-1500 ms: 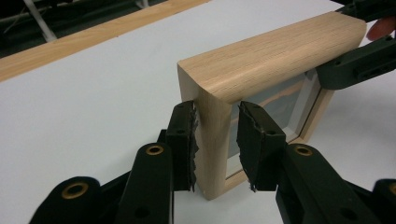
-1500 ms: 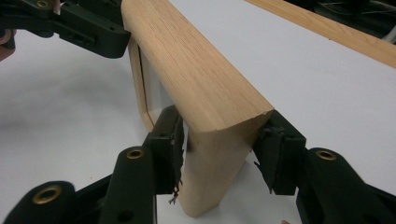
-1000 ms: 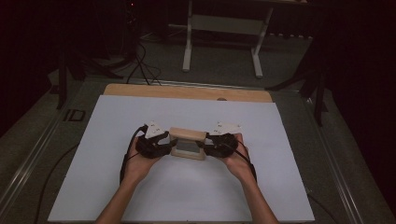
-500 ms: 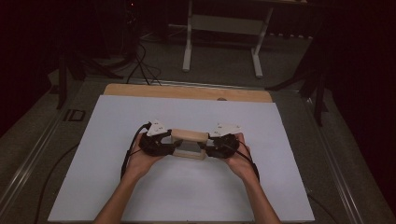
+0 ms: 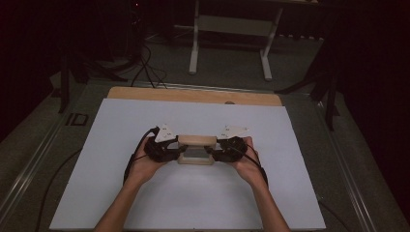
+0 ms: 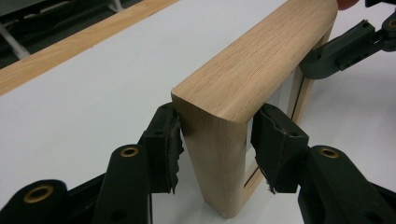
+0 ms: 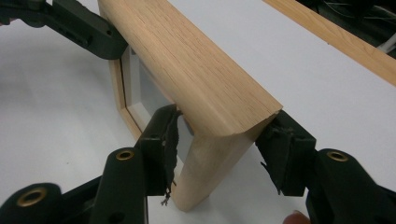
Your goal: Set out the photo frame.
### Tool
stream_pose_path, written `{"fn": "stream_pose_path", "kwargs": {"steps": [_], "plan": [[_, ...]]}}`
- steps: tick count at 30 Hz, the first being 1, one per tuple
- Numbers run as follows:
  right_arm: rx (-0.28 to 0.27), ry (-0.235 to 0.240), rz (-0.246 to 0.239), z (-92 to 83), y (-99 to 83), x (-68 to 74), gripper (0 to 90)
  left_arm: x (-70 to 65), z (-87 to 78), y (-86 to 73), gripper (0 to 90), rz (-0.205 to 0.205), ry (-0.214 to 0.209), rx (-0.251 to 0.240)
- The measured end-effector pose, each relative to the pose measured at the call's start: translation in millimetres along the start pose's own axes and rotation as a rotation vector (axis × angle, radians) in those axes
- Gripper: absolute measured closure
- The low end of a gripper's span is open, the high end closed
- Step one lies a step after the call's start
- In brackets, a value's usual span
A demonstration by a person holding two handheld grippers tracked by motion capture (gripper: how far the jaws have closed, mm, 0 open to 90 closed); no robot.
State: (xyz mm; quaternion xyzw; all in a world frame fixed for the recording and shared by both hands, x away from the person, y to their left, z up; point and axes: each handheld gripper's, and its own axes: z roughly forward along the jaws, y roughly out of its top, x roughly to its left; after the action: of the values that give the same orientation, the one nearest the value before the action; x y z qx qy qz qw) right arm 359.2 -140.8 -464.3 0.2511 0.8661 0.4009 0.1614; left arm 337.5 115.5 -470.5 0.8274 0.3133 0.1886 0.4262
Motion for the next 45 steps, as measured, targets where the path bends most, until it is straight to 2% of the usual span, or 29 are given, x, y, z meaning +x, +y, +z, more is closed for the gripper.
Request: {"fn": "stream_pose_path", "kwargs": {"steps": [4,18,32,38,45], "plan": [[-0.008,-0.006,0.026,2.2,2.5,-0.8,48.8,0.6,-0.7,0.3,54.6,0.005,0.024,0.003],[-0.023,0.02,0.092,6.9,6.2,-3.2,49.8,8.3,-2.0,1.8,54.2,-0.029,0.017,0.022],[-0.023,-0.003,0.129,16.0,11.2,-6.4,46.6,14.6,2.4,2.3,53.9,-0.104,0.036,0.008],[-0.035,0.016,0.172,19.4,11.0,-12.4,46.3,15.2,6.2,4.0,53.2,-0.116,0.058,0.013],[-0.044,0.011,0.199,22.7,11.1,-15.1,45.2,15.2,9.6,5.3,52.5,-0.14,0.074,0.015]]}}
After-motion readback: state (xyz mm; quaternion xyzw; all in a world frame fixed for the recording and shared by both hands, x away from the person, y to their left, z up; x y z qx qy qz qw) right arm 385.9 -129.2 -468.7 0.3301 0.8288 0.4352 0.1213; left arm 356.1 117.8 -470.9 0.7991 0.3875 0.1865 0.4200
